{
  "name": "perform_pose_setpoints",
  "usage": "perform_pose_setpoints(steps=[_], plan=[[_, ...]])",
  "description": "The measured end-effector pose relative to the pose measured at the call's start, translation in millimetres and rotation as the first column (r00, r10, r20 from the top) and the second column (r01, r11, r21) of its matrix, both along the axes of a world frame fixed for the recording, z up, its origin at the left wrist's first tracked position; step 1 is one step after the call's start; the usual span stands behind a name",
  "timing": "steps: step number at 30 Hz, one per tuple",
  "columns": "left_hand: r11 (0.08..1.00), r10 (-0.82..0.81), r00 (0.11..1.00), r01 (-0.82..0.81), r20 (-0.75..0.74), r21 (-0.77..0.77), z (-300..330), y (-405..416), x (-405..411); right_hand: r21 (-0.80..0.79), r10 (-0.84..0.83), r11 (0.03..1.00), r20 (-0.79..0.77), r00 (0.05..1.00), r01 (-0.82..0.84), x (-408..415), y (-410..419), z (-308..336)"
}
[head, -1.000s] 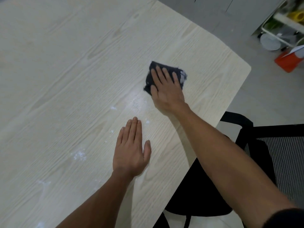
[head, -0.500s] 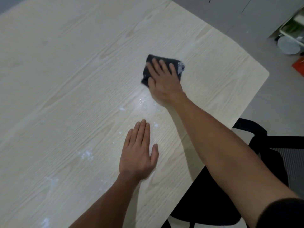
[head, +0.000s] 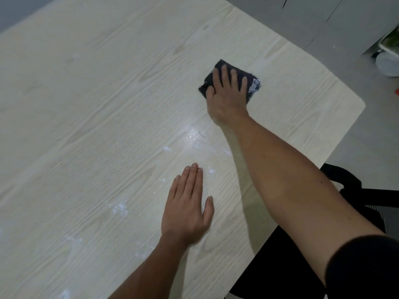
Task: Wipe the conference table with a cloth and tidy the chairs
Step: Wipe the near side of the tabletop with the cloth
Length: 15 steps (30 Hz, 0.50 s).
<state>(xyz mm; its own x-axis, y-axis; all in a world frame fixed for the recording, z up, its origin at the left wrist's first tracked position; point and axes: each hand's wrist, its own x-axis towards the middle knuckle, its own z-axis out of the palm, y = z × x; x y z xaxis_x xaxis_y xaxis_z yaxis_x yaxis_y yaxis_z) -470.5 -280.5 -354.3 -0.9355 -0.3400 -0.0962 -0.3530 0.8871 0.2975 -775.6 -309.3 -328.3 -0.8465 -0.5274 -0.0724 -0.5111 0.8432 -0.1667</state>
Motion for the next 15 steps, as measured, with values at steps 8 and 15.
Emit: perform_pose_setpoints(steps=[8,15], plan=[[1.000,-0.005,1.000,0.005,0.022,-0.013,2,0,0,0.022,0.625,0.779,0.030,0.780,-0.626,51,58,-13],[1.000,-0.002,1.000,0.002,-0.006,-0.010,0,0,-1,0.016,-0.153,0.988,0.009,0.988,0.153,-23,75,-1]])
